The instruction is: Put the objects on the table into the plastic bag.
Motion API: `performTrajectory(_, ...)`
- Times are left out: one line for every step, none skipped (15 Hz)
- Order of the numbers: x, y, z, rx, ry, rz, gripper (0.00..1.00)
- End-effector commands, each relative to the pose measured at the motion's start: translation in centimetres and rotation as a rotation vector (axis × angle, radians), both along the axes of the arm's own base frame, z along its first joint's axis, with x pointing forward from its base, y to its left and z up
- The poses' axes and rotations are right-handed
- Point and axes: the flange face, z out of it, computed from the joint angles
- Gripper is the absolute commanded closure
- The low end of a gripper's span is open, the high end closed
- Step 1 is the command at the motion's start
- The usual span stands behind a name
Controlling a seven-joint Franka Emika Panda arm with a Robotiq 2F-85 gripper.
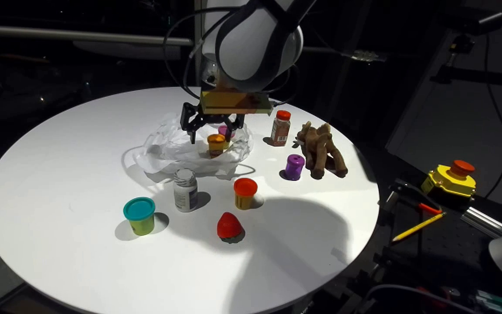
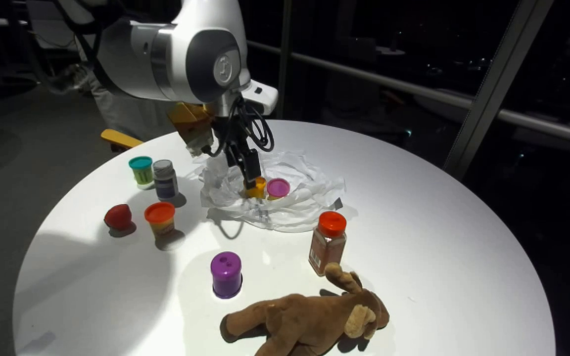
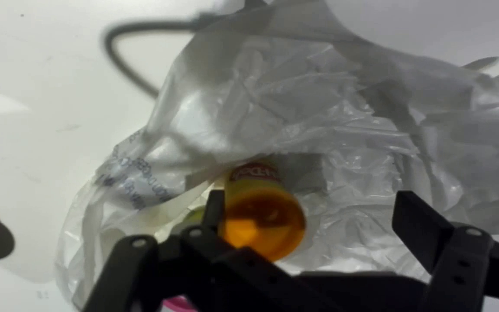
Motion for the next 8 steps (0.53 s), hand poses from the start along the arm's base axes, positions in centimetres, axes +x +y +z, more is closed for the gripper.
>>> performTrajectory(-4.0, 2.1, 5.5, -0.013, -0.026, 0.053, 0.0)
performTrajectory(-5.2, 2.8, 6.2, -0.029, -0.016, 0.062, 0.0)
performTrajectory(-6.5, 3.6, 6.8, -0.043, 0.008, 0.08, 0.0)
performTrajectory(-8.0, 4.6, 7.0, -0.045, 0.041, 0.111, 0.0)
performTrajectory(-9.5, 5.6, 7.0, -0.053, 0.076, 0.143, 0.0)
performTrajectory(-10.5, 6.3, 6.4, -0.062, 0.09, 0.161, 0.0)
performTrajectory(-11.8, 6.9, 6.1, -0.073, 0.105, 0.18, 0.0)
performTrajectory(-12.9, 7.4, 5.2, -0.073, 0.134, 0.204, 0.0)
